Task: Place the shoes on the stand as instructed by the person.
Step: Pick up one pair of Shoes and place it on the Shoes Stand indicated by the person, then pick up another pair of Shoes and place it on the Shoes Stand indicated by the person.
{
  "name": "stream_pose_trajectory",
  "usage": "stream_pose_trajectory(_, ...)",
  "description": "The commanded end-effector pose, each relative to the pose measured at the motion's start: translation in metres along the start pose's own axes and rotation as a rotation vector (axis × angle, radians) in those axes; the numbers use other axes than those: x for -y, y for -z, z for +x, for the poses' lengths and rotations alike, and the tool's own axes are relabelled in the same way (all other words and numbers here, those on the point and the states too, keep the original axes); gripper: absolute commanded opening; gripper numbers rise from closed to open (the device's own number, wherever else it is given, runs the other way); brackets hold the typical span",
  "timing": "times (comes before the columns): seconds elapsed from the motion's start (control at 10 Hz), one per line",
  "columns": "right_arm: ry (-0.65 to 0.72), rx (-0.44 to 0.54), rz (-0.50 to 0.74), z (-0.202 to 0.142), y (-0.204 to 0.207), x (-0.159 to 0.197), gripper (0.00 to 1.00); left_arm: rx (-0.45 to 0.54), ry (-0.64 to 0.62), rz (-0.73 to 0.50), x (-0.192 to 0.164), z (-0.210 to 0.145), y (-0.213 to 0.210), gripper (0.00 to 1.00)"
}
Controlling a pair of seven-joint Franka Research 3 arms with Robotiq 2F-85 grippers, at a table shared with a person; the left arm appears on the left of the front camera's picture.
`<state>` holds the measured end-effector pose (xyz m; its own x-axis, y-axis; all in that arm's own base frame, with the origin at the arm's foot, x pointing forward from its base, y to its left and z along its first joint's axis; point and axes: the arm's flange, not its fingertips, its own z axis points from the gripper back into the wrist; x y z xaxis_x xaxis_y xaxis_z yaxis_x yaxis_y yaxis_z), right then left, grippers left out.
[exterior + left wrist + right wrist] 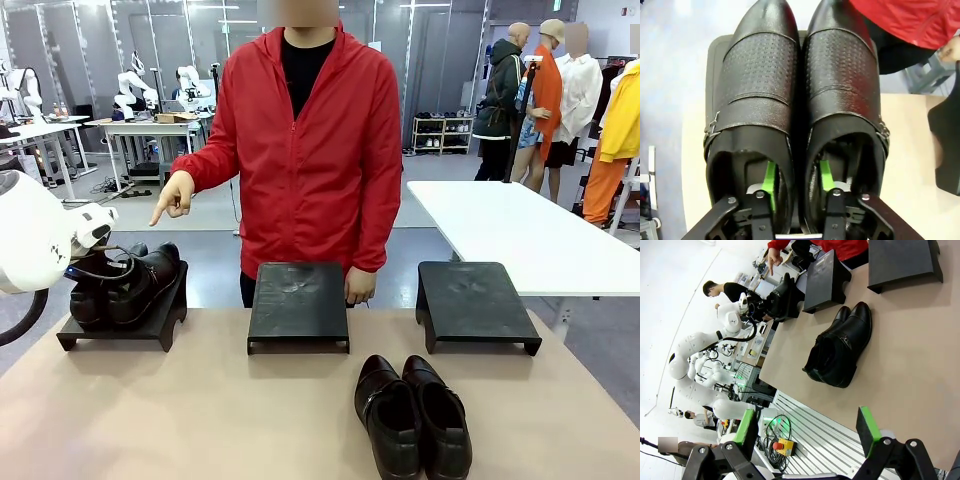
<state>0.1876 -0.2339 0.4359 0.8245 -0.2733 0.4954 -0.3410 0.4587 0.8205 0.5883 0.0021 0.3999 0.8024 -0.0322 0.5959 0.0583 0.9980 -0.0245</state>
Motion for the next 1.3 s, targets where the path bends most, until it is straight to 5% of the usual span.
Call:
stream_pose_trajectory(0.0, -0.019, 0.007, 0.009, 0.001, -0.002, -0.002, 1.00, -0.007, 0.019, -0.049, -0.004, 0.004, -0.012, 0.67)
stream_pose_trajectory(0.3, -0.019, 0.007, 0.009, 0.001, -0.002, -0.002, 1.00, -0.039, 0.033, -0.073, 0.006, 0.005, -0.031, 0.99)
stream_pose_trajectory(0.7, -0.019, 0.007, 0.009, 0.001, -0.002, -0.002, 1.00, -0.096, 0.016, 0.034, 0.009, -0.004, -0.053, 1.00)
stream_pose_trajectory(1.2, -0.019, 0.007, 0.009, 0.001, -0.002, -0.002, 1.00, -0.041, 0.017, -0.039, 0.011, 0.005, -0.038, 1.00)
